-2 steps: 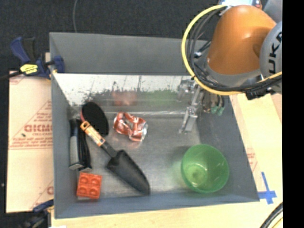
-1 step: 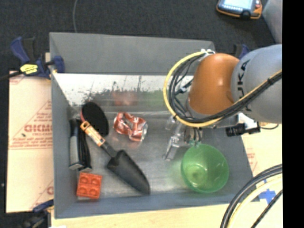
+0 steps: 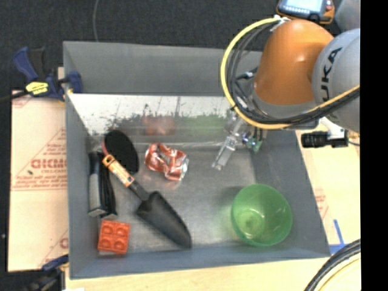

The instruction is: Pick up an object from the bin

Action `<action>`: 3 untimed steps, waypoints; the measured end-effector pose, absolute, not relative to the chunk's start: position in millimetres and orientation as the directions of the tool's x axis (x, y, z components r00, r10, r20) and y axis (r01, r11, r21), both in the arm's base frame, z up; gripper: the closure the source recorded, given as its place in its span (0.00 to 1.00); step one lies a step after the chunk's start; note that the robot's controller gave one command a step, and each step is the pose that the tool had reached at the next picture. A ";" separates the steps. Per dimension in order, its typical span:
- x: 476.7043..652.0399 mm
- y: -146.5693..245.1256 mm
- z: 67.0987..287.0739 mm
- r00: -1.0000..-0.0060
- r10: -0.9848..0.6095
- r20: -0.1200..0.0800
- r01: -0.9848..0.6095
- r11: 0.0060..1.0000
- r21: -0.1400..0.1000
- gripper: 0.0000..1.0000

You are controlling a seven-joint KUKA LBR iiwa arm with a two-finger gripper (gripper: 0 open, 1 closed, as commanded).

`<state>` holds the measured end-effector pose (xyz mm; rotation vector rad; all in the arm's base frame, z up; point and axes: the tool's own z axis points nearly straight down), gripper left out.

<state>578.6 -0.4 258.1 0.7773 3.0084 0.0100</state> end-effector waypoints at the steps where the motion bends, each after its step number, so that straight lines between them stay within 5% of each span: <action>1: 550.0 5.5 218.4 -0.948 0.319 -0.005 0.319 0.948 0.000 1.00; 3: 550.7 7.2 216.3 -0.944 0.330 -0.005 0.330 0.944 0.000 1.00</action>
Offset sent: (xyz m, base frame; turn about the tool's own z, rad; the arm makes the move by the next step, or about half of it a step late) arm 0.0000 0.0000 0.0000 0.0000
